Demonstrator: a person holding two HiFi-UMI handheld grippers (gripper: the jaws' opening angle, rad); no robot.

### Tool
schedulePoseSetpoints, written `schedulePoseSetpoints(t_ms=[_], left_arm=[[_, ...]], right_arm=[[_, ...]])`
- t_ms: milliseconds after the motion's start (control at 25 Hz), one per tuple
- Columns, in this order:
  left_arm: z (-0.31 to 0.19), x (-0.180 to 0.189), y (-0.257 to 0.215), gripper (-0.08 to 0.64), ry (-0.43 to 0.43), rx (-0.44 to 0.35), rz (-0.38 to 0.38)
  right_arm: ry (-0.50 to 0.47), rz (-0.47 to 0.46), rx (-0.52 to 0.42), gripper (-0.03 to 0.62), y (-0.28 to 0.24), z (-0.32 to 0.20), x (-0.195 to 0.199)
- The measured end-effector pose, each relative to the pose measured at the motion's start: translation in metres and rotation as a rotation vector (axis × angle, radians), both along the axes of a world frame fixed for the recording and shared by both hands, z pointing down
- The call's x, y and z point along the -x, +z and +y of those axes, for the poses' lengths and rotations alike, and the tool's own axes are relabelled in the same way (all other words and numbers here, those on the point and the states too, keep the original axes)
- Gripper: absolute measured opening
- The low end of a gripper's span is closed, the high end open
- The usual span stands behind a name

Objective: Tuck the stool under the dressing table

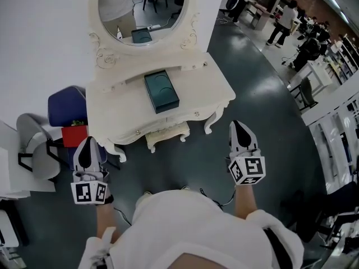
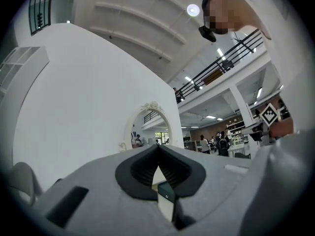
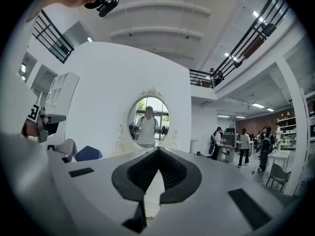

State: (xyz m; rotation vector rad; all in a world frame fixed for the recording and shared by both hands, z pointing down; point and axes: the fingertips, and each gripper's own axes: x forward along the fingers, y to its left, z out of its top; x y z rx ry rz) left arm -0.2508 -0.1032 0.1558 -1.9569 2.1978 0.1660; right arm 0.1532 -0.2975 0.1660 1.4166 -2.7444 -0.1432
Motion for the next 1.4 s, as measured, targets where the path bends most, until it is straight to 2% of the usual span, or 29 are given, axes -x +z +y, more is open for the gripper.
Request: schedulePoseSetpoints(t_ms=[600, 1400], left_arm=[[-0.009, 0.003, 0.001, 0.016, 0.036, 0.010, 0.005], [-0.026, -0.010, 0.009, 0.016, 0.053, 0.031, 0.021]], right_arm=[[-0.014, -0.042, 0.015, 0.000, 0.005, 0.005, 0.030], [-0.013, -0.060, 0.042, 0.000, 0.018, -0.007, 0.018]])
